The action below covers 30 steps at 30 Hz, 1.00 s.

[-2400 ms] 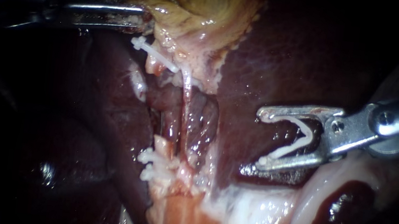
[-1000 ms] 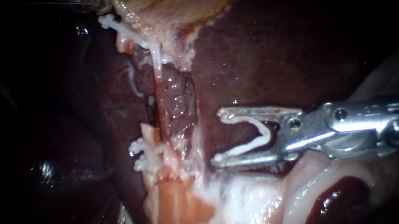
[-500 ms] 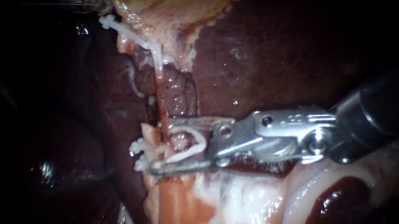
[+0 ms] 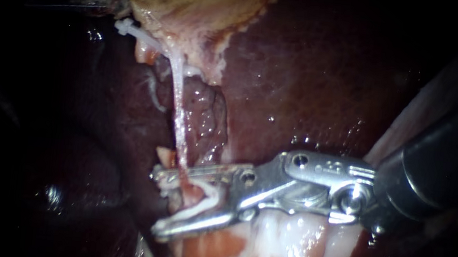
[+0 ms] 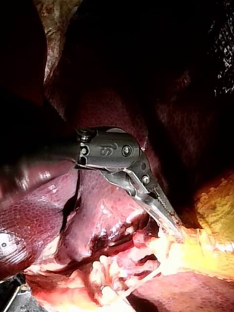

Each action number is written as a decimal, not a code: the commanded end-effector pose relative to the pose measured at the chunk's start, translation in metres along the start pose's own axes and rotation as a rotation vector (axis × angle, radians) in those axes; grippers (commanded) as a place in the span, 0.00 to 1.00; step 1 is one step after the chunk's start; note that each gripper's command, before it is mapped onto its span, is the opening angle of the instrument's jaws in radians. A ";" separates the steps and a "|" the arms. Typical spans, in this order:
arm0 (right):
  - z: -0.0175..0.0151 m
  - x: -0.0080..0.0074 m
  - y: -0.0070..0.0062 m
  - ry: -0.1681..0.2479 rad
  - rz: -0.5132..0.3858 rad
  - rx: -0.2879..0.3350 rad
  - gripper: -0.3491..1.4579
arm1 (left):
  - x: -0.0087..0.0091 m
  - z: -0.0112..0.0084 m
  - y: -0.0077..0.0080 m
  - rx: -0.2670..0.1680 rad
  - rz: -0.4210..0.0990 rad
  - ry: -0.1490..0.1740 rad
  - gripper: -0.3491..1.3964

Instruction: Clipping first clip right tube

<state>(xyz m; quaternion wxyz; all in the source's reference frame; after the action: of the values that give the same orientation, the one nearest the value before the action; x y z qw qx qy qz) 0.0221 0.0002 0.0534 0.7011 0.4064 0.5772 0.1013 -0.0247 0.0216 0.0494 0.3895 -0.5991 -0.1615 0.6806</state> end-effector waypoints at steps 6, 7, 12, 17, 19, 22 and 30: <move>-0.0014 -0.0001 0.0000 -0.014 -0.001 0.041 0.32 | 0.0000 0.0000 0.0000 0.000 -0.001 0.000 0.00; -0.0016 0.0001 0.0000 -0.013 0.000 0.040 0.28 | 0.0000 0.0000 0.0000 0.000 -0.001 0.000 0.00; -0.0021 0.0008 0.0001 -0.011 0.005 0.043 0.18 | 0.0000 0.0000 -0.0001 0.000 -0.001 0.000 0.00; -0.0023 0.0009 0.0001 -0.011 0.017 0.045 0.10 | 0.0000 0.0001 0.0000 0.000 -0.001 0.000 0.00; -0.0024 0.0009 0.0001 -0.012 0.035 0.045 0.09 | 0.0000 0.0001 0.0000 0.001 -0.001 0.000 0.00; -0.0026 0.0008 0.0000 -0.014 0.064 0.046 0.00 | 0.0000 0.0001 0.0000 0.001 -0.001 0.000 0.00; -0.0029 0.0006 -0.0002 -0.015 0.063 0.048 0.00 | 0.0000 0.0001 0.0000 -0.002 -0.001 0.000 0.00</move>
<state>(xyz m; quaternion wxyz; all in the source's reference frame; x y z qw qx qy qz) 0.0197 0.0018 0.0528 0.6920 0.4417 0.5608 0.1073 -0.0248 0.0216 0.0495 0.3897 -0.5993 -0.1618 0.6804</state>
